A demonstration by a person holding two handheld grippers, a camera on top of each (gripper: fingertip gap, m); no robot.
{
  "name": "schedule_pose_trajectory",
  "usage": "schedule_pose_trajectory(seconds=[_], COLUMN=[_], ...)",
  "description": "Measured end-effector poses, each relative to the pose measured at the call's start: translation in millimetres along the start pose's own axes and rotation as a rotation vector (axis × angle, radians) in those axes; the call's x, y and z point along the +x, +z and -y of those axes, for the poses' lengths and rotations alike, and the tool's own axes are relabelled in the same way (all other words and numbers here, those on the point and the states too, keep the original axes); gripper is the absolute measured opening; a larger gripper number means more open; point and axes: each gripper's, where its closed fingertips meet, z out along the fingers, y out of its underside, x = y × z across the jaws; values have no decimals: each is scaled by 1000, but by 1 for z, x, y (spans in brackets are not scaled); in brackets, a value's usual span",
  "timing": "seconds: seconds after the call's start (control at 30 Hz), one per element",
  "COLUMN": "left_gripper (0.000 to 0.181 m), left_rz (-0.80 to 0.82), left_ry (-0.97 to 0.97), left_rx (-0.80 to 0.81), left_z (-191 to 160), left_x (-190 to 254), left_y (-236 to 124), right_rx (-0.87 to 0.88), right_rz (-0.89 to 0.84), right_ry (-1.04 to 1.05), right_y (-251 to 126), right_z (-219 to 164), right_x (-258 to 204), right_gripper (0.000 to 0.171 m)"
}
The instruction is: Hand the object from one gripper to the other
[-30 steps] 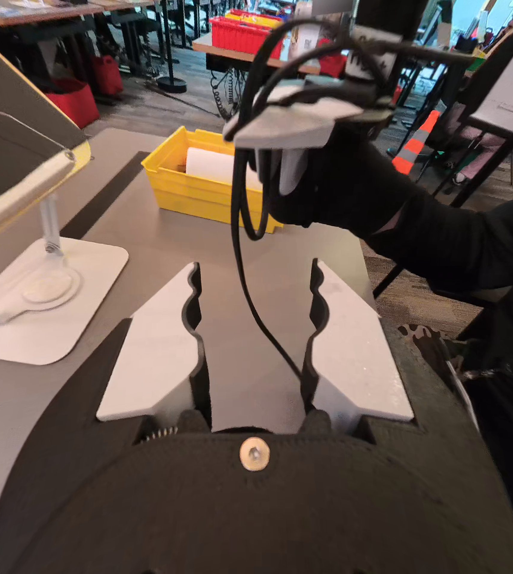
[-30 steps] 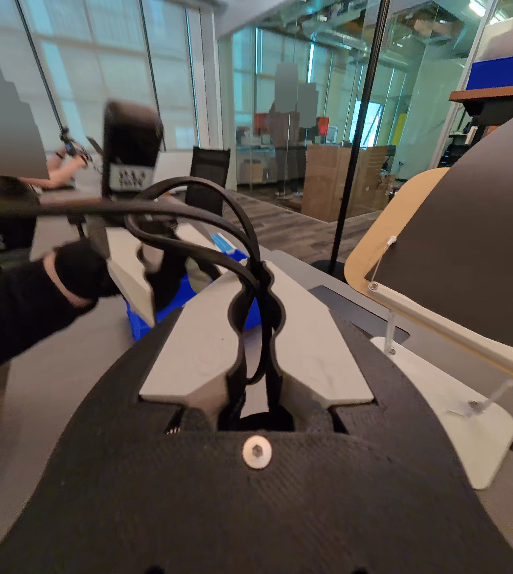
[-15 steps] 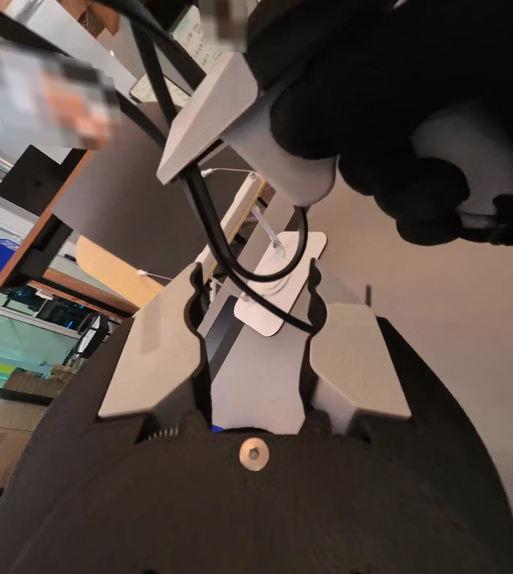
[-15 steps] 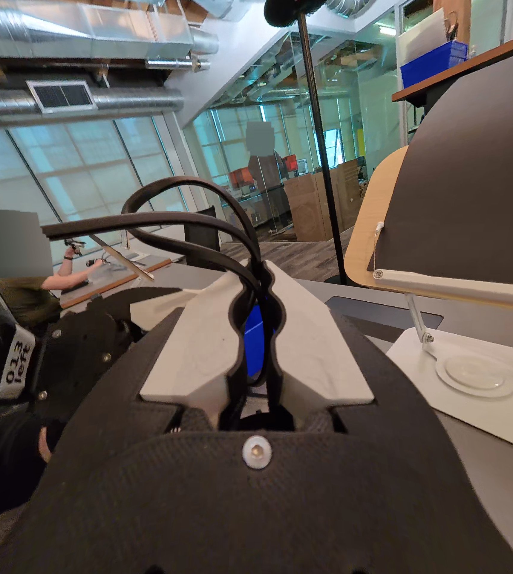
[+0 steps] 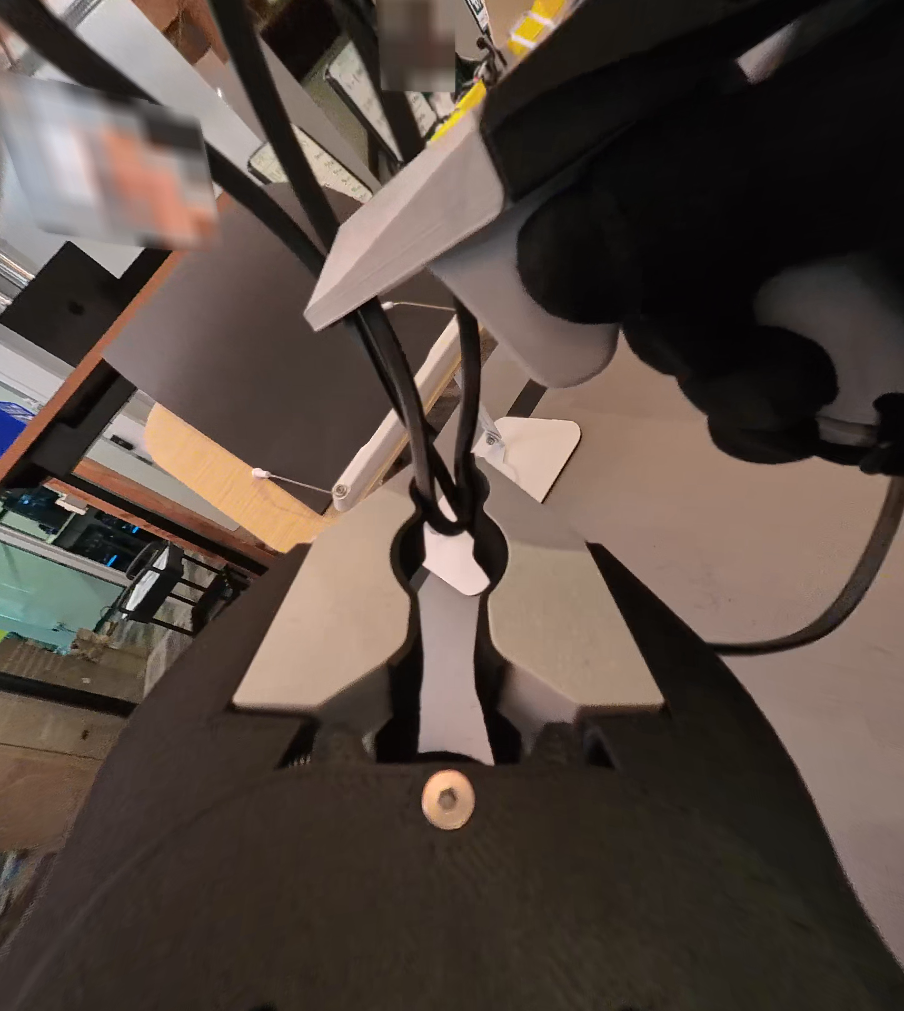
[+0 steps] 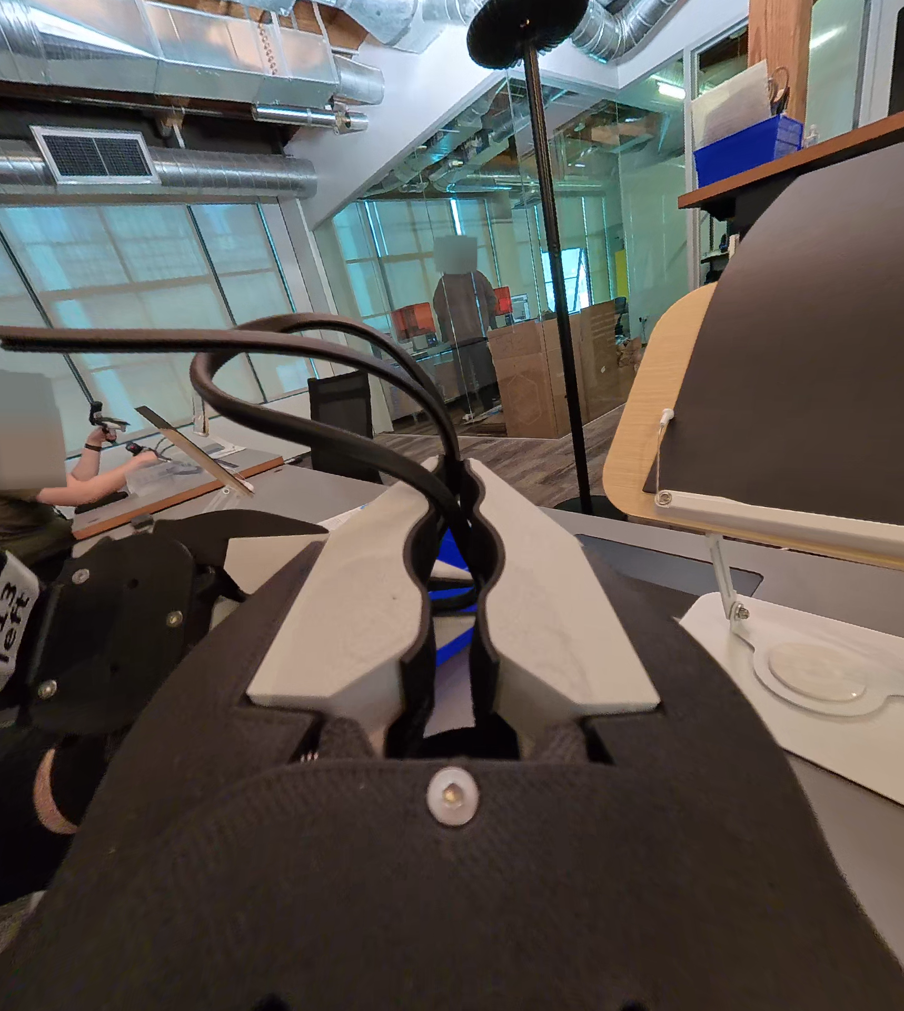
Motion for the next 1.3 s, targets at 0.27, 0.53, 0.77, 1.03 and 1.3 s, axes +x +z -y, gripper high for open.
schedule_pose_trajectory(seconds=[0.27,0.53,0.77,1.03,1.3], left_gripper=[4,4,3,4,4], left_rz=[-105,-194,-221,-281,-315], left_ry=[-125,-254,-240,-109,-56], left_rx=[-5,-3,-78,-291,-386], left_z=[-5,-10,-25,-47,-58], left_x=[-7,-36,-55,-40,-31], left_y=[-2,-13,-22,-29,-35], right_rx=[-14,-137,-389,-627,-737], right_rz=[34,101,117,76,27], right_ry=[-50,-153,-494,-943,-1049], right_y=[2,3,-10,-33,-51], right_z=[2,-6,-31,-40,-30], right_x=[-7,-7,0,-8,-17], right_gripper=[8,65,106,108,97])
